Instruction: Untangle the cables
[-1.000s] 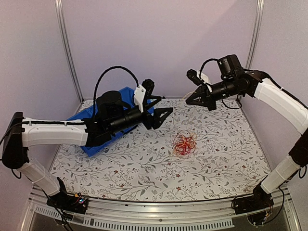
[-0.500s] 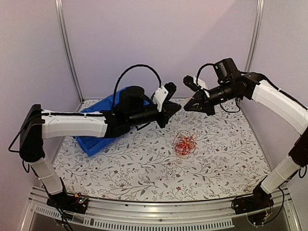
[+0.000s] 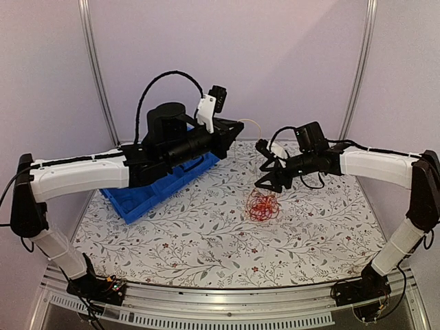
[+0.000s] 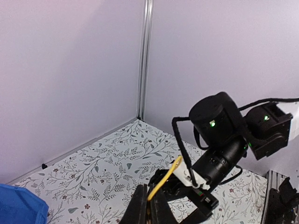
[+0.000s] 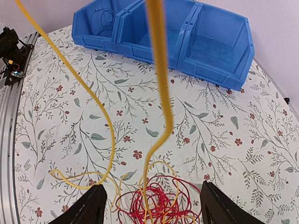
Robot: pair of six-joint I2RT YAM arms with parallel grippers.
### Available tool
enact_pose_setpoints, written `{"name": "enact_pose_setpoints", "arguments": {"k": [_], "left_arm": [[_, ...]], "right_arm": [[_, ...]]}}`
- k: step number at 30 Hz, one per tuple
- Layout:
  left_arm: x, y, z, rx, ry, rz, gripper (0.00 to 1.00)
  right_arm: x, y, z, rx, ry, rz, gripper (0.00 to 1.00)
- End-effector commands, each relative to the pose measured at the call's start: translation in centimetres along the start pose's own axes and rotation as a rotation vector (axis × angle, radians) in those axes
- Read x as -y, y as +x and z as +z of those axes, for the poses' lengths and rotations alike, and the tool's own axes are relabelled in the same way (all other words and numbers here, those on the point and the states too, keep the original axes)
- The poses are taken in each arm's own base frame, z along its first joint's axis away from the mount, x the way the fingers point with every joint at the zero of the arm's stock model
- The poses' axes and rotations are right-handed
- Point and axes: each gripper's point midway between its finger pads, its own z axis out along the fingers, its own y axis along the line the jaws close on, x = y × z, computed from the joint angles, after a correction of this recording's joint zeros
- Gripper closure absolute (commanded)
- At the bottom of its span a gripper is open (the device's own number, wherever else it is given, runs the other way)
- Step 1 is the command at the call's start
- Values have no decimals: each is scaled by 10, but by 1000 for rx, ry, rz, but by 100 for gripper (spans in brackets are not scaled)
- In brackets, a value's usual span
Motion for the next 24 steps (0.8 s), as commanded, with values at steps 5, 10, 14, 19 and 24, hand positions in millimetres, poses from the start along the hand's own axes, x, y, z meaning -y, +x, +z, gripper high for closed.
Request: {"name": "enact_pose_setpoints", "arguments": {"k": [5, 10, 14, 19, 24], "left_arm": [[-12, -85, -46, 169, -80, -73, 100], [-21, -155, -79, 313, -137, -132, 100], [-17, -208, -98, 390, -134, -102, 100], [-17, -272, -137, 535, -167, -41, 100], [-23, -310, -164, 625, -237, 22, 100]], "right_arm": [[19, 49, 59, -31, -10, 130, 35], [19, 79, 79, -100, -38, 210, 50], [33, 105, 88, -155, -21, 302, 52], [51, 118, 86, -176, -2, 403, 45], [58, 120, 82, -173, 4, 437, 45]]}}
